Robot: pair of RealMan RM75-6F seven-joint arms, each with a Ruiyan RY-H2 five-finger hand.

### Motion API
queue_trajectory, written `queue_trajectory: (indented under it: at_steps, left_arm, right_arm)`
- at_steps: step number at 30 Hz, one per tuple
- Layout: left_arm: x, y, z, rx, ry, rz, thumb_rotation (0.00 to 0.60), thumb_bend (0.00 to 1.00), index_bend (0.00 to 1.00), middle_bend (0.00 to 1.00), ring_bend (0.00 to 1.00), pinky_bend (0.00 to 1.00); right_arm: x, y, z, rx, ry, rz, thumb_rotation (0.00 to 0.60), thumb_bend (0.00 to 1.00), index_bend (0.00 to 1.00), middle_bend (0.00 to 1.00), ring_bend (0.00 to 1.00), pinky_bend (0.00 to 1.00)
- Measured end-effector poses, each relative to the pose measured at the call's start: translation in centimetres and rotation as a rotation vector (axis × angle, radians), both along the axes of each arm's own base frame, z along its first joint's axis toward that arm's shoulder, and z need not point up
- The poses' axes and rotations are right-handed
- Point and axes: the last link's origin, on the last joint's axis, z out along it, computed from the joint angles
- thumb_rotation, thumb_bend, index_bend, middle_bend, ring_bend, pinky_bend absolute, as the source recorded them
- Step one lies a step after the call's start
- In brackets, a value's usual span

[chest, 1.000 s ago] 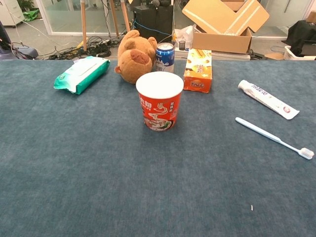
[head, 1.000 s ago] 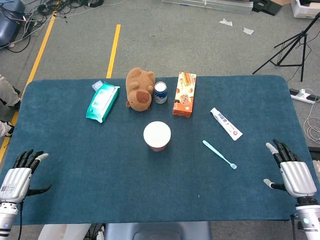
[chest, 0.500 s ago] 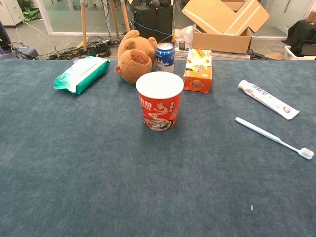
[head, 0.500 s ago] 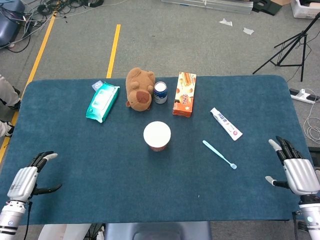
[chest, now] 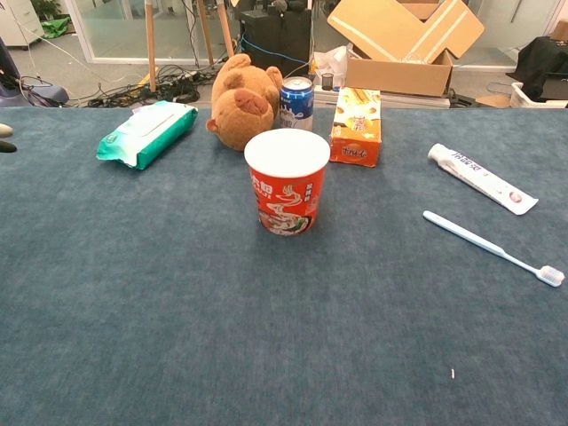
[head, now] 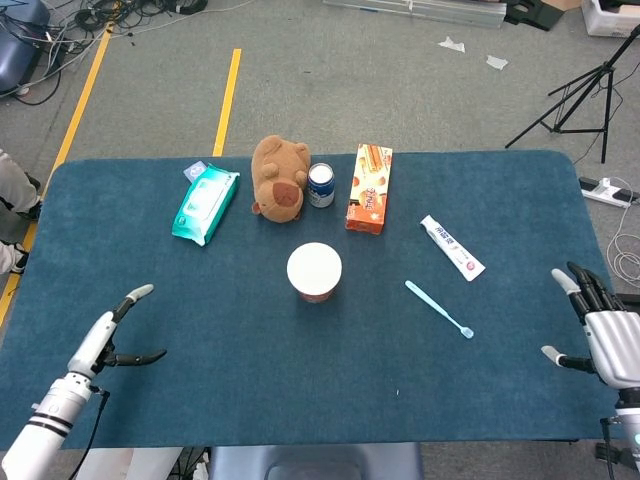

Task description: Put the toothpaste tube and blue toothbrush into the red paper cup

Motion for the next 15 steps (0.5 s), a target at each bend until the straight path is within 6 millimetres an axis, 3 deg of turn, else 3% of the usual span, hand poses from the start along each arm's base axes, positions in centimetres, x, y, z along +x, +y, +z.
queue_trajectory:
  at_steps: [15]
  left_arm:
    - [3.3,5.6,-4.5,-0.185,-0.142,0.127,0.600,0.00,0.00,0.04,0.03,0.00]
  right_arm:
    - [0.7,-0.5,1.6,-0.014,-0.006,0.022,0.600,0.00,0.00,0.00,0.00,0.25]
